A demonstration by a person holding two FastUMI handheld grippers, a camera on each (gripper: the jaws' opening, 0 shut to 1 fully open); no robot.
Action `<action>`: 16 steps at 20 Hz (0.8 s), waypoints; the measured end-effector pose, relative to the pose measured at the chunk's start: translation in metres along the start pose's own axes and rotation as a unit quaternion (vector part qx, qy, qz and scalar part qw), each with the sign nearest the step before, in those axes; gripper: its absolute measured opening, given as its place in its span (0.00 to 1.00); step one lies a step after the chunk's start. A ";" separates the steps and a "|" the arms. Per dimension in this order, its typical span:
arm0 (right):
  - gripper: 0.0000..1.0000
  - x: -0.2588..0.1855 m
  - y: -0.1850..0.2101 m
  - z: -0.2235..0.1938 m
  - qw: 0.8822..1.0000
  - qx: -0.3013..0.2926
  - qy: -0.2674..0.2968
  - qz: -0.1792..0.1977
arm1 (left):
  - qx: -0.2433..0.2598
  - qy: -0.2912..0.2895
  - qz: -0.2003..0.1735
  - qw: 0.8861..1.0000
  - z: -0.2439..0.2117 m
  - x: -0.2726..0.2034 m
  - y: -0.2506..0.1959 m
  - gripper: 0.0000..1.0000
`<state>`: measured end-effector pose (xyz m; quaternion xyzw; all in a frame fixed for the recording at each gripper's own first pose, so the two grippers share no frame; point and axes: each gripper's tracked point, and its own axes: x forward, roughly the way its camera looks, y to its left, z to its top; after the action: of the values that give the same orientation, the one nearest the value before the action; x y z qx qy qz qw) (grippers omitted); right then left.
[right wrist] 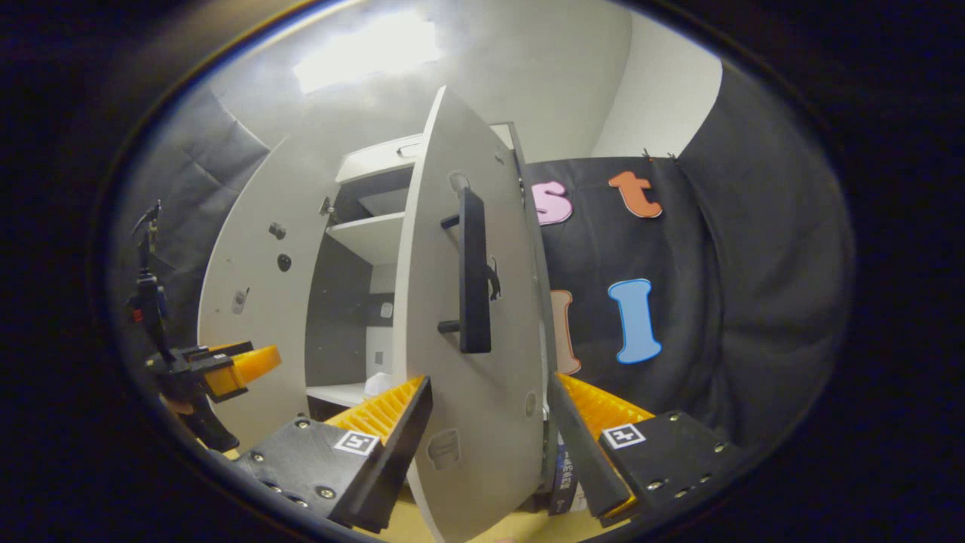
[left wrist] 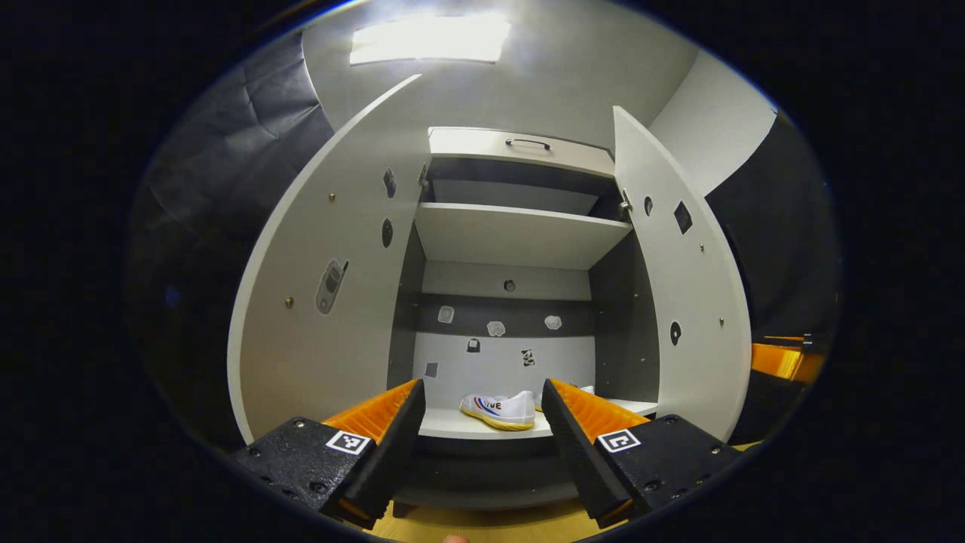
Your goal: Grab one shoe with the right hand and put it into the shoe cabinet, grab the other shoe with the left hand and put it into the shoe cabinet; then close the right door with the right hand and the left door with the left hand.
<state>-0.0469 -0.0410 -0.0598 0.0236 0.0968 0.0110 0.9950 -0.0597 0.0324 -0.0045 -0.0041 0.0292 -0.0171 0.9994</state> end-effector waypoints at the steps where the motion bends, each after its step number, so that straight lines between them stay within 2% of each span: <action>1: 0.92 0.008 0.005 -0.004 1.000 -0.004 0.005 0.008 | 0.005 0.000 0.001 1.000 0.001 -0.002 0.001 0.94; 6: 0.92 0.024 0.051 -0.030 0.996 -0.007 0.041 0.073 | 0.018 -0.012 0.013 1.000 0.012 -0.015 0.013 0.94; 12: 0.92 0.025 0.075 -0.033 0.995 -0.028 0.042 0.086 | 0.024 -0.034 0.039 0.998 0.028 -0.031 0.035 0.94; 16: 0.92 0.022 0.086 -0.031 0.994 -0.038 0.038 0.095 | 0.046 -0.037 0.094 0.994 0.033 -0.040 0.070 0.93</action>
<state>-0.0325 0.0466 -0.0899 -0.0058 0.1311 0.1095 0.9853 -0.0951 0.1040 0.0301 0.0444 -0.0081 0.0756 0.9961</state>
